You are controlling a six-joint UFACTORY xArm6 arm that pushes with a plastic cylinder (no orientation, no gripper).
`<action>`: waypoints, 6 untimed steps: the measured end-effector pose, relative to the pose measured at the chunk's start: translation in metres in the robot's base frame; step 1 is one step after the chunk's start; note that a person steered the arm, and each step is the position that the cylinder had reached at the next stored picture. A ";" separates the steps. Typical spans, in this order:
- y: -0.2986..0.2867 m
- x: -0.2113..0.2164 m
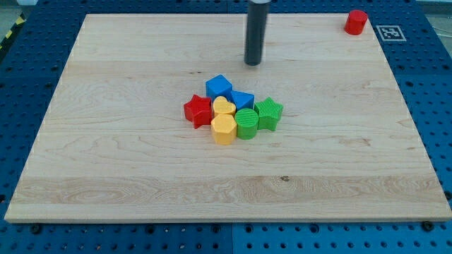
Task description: Place your arm at the left of the red star
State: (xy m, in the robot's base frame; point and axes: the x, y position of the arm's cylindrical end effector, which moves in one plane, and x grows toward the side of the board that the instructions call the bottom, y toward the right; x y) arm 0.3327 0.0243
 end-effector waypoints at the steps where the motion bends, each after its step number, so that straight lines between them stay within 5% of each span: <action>1: -0.027 0.000; 3: -0.031 0.001; 6: -0.087 0.067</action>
